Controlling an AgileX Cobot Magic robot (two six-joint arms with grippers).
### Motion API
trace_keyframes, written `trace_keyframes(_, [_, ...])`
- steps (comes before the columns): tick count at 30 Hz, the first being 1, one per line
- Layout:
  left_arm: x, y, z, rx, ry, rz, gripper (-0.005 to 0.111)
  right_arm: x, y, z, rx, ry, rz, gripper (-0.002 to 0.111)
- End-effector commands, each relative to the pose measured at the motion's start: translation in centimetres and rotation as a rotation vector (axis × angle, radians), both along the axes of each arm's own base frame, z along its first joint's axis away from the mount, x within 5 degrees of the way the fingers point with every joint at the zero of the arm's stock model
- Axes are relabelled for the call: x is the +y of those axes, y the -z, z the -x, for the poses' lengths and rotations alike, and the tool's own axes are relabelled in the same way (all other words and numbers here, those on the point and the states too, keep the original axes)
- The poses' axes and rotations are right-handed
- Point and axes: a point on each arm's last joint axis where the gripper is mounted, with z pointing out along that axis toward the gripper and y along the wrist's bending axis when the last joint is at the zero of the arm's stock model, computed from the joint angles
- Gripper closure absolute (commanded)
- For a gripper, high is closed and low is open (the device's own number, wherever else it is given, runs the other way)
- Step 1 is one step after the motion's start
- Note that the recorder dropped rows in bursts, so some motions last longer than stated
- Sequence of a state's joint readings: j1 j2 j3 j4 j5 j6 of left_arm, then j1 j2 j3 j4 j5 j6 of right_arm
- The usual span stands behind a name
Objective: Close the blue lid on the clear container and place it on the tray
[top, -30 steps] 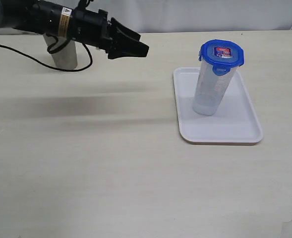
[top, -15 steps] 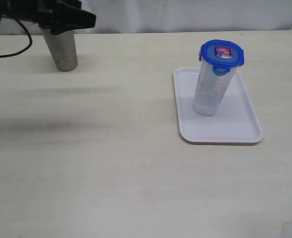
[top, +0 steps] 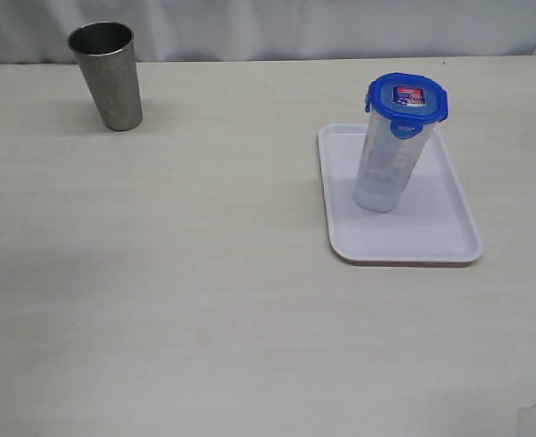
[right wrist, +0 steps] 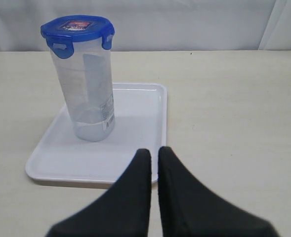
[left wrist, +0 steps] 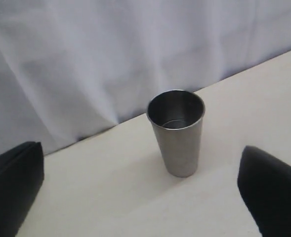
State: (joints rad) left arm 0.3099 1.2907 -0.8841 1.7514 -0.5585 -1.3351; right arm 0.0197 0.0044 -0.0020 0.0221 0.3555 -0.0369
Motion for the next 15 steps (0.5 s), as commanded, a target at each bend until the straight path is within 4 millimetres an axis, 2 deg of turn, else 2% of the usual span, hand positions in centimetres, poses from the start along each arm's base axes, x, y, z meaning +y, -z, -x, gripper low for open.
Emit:
trace_keyframes(1, [0.6, -2.1, 3.1, -0.086, -0.064, -0.024, 0.002, 0.0, 0.0, 0.0, -0.013, 0.006, 0.003, 0.103])
trace_keyframes(3, [0.2, -3.1, 4.7, -0.132, -0.067, -0.030, 0.002, 0.0, 0.0, 0.0, -0.013, 0.006, 0.003, 0.103])
trace_keyframes(9, [-1.4, -4.9, 7.7, -0.201, -0.048, 0.031, 0.002, 0.0, 0.0, 0.0, -0.013, 0.006, 0.003, 0.103])
trace_keyframes(15, [-3.5, -5.5, 10.1, -0.191, 0.069, 0.166, 0.002, 0.0, 0.0, 0.0, -0.013, 0.006, 0.003, 0.103])
